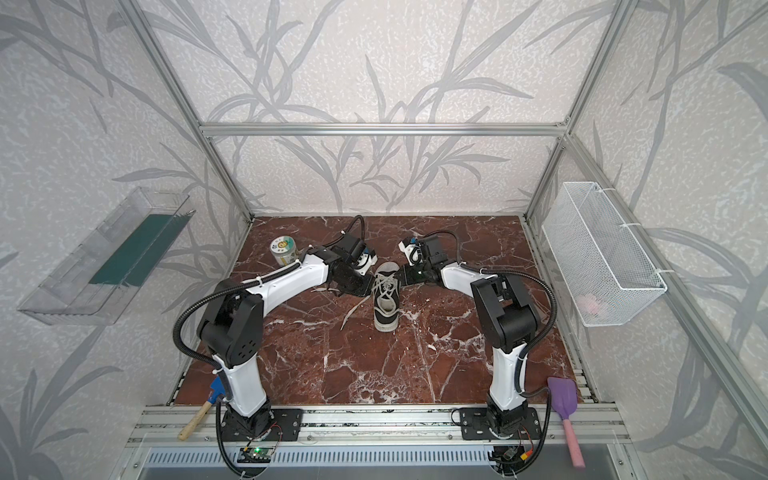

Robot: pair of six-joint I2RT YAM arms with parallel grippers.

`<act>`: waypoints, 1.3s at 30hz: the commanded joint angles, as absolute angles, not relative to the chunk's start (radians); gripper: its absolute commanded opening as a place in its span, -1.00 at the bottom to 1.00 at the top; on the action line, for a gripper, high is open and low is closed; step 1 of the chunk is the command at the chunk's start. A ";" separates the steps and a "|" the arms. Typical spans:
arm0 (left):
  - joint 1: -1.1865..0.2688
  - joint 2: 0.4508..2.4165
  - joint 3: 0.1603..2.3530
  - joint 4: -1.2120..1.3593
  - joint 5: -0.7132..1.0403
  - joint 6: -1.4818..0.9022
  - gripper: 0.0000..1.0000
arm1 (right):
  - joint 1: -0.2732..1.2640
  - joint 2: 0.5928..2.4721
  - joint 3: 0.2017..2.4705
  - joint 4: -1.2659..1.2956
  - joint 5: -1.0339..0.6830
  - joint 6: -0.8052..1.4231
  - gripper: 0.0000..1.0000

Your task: Tie the shoes

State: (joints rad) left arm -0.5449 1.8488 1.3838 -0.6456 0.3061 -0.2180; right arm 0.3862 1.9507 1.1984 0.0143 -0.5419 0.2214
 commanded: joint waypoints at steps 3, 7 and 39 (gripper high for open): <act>-0.555 1.809 1.325 -0.645 0.291 -0.253 -1.00 | 0.380 1.968 1.223 0.002 -0.537 0.234 -0.75; -0.556 1.808 1.299 -0.643 0.297 -0.255 -1.00 | 0.380 1.965 1.227 -0.021 -0.521 0.225 -0.66; -0.533 1.785 1.380 -0.686 0.262 -0.198 -0.08 | 0.348 1.911 1.221 -0.056 -0.574 0.283 -0.32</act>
State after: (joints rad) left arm -0.5419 1.8175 1.3399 -0.6559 0.2802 -0.2192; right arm 0.3592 1.9469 1.1984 -0.0505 -0.5594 0.2516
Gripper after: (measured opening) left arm 0.459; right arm 0.342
